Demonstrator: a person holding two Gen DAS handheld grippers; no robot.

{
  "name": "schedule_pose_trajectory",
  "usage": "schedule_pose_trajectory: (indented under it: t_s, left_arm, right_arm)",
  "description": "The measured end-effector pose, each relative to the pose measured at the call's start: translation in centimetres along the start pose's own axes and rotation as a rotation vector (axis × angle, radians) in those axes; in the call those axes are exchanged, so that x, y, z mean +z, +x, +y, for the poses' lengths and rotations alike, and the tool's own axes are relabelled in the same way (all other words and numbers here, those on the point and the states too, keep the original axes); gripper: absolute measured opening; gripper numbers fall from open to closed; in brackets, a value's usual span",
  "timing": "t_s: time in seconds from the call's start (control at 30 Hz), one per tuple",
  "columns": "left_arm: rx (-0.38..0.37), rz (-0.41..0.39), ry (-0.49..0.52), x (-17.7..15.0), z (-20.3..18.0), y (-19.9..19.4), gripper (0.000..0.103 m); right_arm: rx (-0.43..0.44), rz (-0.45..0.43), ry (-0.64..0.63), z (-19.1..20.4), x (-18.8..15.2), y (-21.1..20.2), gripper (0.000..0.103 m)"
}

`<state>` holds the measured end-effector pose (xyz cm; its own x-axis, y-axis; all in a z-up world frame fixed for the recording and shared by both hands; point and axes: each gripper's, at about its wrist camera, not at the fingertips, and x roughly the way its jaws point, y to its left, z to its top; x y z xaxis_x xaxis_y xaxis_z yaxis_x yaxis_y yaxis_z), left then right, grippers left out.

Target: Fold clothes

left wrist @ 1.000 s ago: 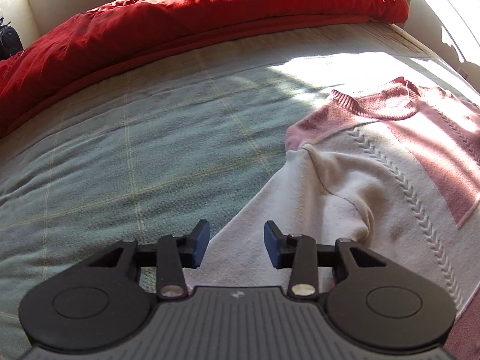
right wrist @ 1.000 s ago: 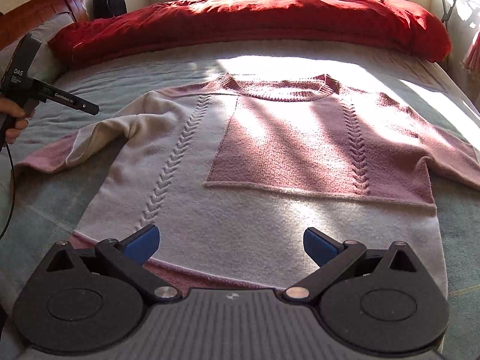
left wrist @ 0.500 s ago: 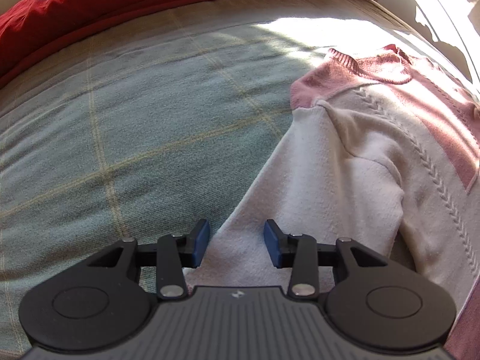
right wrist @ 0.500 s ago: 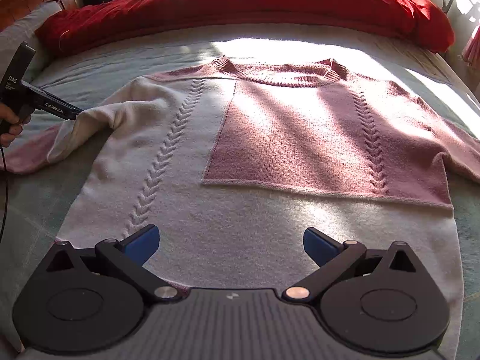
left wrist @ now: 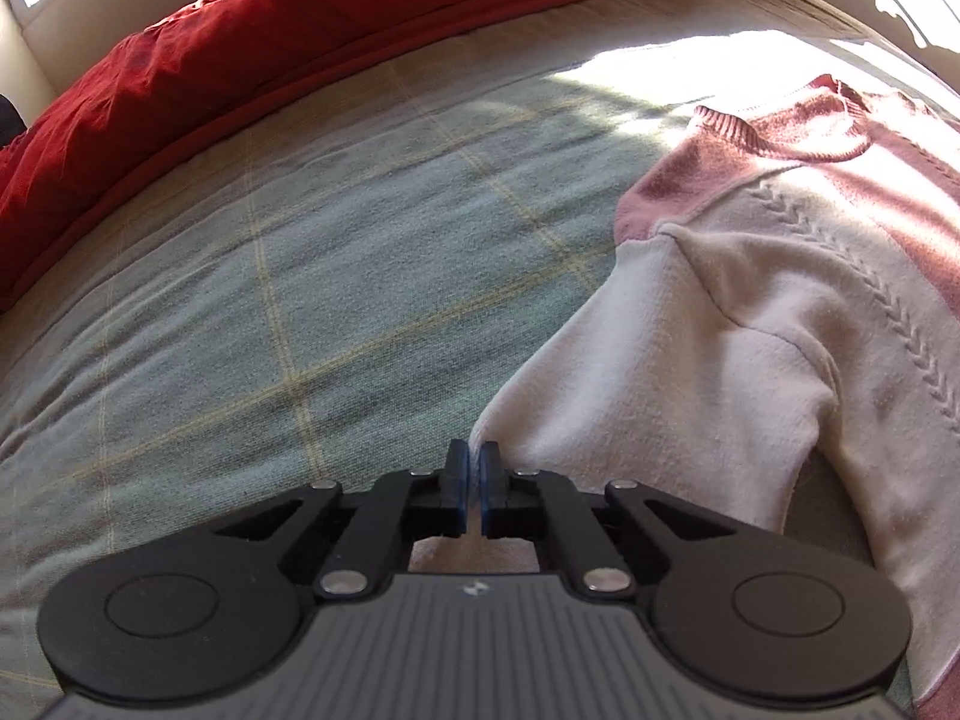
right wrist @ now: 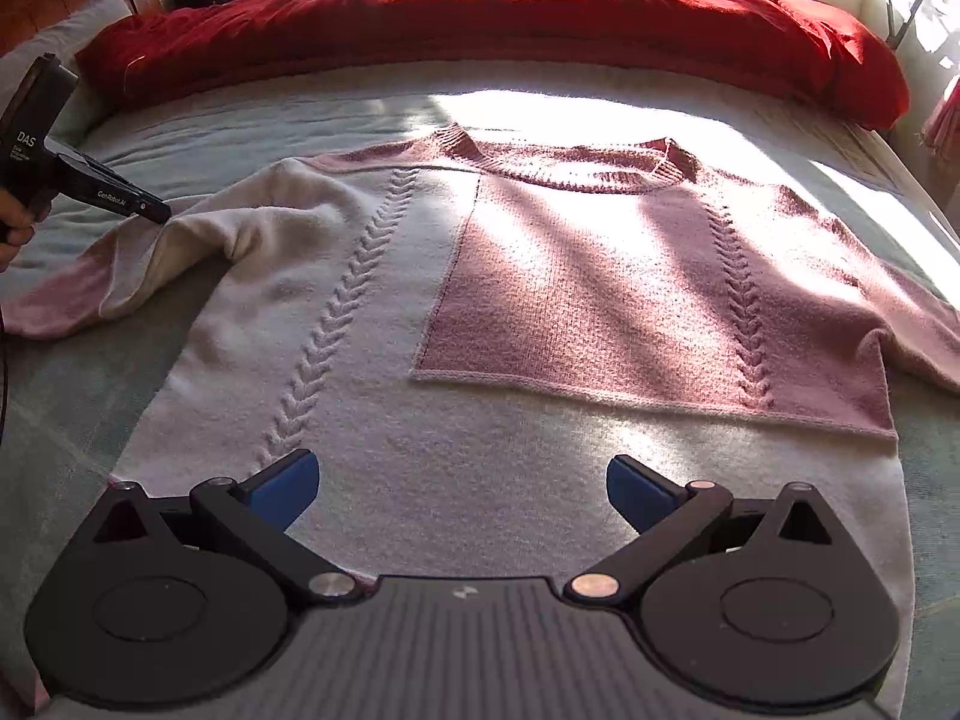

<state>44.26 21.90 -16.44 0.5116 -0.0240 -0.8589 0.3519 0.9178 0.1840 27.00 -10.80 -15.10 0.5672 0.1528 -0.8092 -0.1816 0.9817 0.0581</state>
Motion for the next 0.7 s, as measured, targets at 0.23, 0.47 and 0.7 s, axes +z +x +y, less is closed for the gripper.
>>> schedule_pose_trajectory:
  t_s: [0.23,0.47,0.7]
  left_arm:
    - [0.043,0.012,-0.032,0.5,1.3,1.0,0.002]
    - [0.082,0.049,-0.113,0.4,1.8,3.8,0.004]
    - [-0.002,-0.059,-0.162,2.3,2.2,-1.0,0.009]
  right_arm:
    - [-0.008,0.009,0.010,0.1,-0.1,0.5,0.103]
    - [-0.008,0.025,0.031,-0.2,-0.5,0.9,0.103]
    - [0.009,0.010,0.043,-0.5,-0.5,0.8,0.103]
